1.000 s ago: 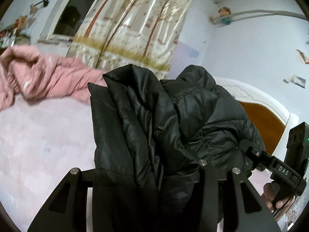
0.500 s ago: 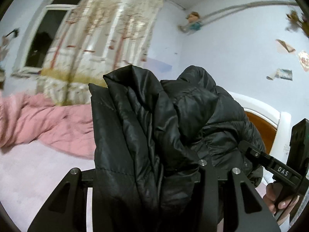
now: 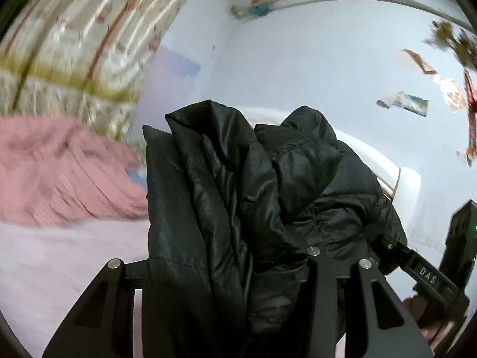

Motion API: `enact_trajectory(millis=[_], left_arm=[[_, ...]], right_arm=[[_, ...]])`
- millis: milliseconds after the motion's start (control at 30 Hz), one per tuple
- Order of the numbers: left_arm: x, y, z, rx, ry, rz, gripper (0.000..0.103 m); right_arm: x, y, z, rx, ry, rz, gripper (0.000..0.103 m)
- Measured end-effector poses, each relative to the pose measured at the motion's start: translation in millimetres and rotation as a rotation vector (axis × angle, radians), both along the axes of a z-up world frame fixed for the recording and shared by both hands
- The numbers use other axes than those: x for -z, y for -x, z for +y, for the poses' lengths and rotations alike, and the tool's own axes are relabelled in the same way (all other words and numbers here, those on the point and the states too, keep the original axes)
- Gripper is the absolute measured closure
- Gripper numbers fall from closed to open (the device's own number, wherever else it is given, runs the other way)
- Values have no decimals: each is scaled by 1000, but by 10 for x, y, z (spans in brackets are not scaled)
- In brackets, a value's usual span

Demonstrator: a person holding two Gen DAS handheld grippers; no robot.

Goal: Fold large clothes
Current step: 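Carry the jacket bundle with both tools toward the cream clothes stack, then lower the jacket onto the cream clothes stack and open both tools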

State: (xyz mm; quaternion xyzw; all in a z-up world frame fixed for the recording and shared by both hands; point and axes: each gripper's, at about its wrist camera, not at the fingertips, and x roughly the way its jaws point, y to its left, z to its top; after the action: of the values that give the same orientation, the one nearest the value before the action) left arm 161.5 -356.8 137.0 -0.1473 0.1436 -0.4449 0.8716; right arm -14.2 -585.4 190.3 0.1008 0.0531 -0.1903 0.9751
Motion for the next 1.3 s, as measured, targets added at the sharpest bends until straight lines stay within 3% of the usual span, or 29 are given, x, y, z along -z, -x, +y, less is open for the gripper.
enact_trajectory(millis=[200,233,300,333,400,433,467,567,700,767,867,967,1067,1200,1300], left_arm=[[609,-226,-875,48,-109,114,57],[729,-269,-990,39,-144,136,54],[879,-320,-1064,-4,-169,159,35],[899,-320,-1056,-24,-160,157,30],[869,-286,-1044,-80,-187,119,7],[827,-262,-1046,-119,-220,92,1],[790,-237,-1042,-135,-242,73,1],[677,-133,-933,-171,-296,20,1],[468,-11,-653,-193,-312,-30,1],[309,97,-434,-223,-302,-62,1],[93,277,-72,-256,-288,-109,0],[-51,507,355,-286,-290,-149,0],[-72,763,826,-316,-295,-192,0],[51,1054,1334,-357,-317,-230,0],[165,1206,1590,-378,-337,-248,0]], right_arm=[[478,-179,-611,204,-43,115,51],[606,-235,-711,224,-48,149,49],[813,-284,-858,241,-49,175,40],[859,-284,-903,238,-54,175,38],[862,-257,-961,233,-82,169,36],[841,-256,-966,245,-90,176,29],[812,-268,-937,282,-82,196,21],[675,-297,-756,309,-41,210,18],[426,-206,-500,329,-13,175,12],[318,-105,-354,322,1,134,0],[230,75,-90,297,-2,86,0],[244,314,198,247,-70,23,0],[295,500,538,184,-145,-51,0],[370,594,1125,122,-51,-30,0],[613,737,1463,91,-71,-11,0]])
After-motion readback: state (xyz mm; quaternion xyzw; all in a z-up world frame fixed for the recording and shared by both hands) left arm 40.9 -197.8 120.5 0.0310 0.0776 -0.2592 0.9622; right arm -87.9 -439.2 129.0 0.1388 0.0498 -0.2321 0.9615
